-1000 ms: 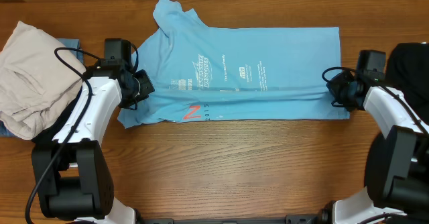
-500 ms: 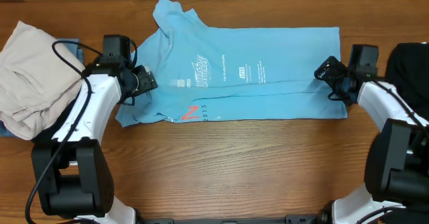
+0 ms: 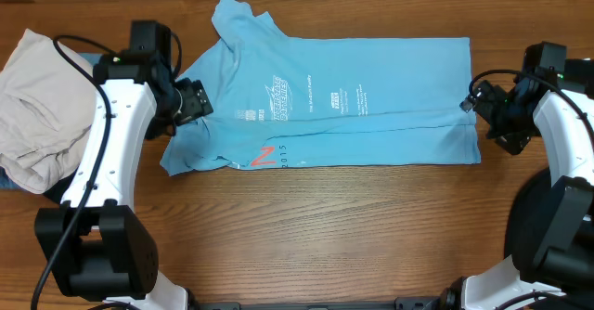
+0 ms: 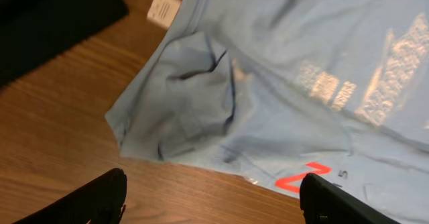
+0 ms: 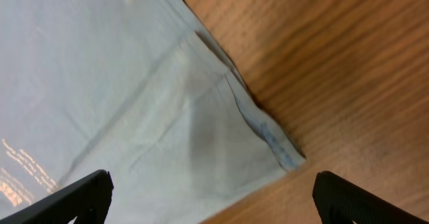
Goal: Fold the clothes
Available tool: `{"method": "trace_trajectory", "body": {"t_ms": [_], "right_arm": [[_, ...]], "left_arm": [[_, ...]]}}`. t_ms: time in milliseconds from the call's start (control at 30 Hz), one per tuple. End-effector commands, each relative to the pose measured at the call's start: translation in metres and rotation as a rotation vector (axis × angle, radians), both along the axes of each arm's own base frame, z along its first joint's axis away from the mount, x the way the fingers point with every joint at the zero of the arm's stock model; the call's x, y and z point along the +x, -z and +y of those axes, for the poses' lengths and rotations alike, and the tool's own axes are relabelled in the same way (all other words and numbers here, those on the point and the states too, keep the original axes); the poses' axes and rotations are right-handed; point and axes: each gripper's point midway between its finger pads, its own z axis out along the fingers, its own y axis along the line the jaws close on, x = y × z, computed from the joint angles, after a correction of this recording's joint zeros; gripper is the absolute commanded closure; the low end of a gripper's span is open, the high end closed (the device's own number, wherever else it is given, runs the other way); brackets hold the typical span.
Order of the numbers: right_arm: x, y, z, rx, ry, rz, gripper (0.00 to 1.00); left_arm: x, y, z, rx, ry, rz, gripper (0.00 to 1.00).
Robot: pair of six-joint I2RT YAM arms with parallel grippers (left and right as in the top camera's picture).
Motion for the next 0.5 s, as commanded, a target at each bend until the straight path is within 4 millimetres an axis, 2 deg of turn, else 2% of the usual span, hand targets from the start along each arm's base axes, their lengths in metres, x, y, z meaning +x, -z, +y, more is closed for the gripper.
{"method": "trace_trajectory", "body": {"t_ms": [0,67,133,333,467], "right_arm": [[-0.001,-0.005,0.004,0.018,0.005,-0.013,0.01],[-0.008,0.002,0.006,0.026,0.005,0.013,0.04],[-0.012,0.008,0.007,0.030,0.005,0.030,0.06],[-0.017,0.022,0.010,0.035,0.002,0.051,0.15],[-0.028,0.037,0.003,-0.016,0.012,0.086,0.15]], "left_arm": [[-0.025,0.044,0.011,0.044,-0.072,0.131,0.15],[-0.038,0.068,0.015,0.045,-0.081,0.195,0.14],[-0.047,0.090,0.027,0.065,-0.106,0.253,0.15],[-0.045,0.112,0.047,0.060,-0.115,0.279,0.16],[-0.046,0.132,0.043,0.037,-0.088,0.319,0.16]]}}
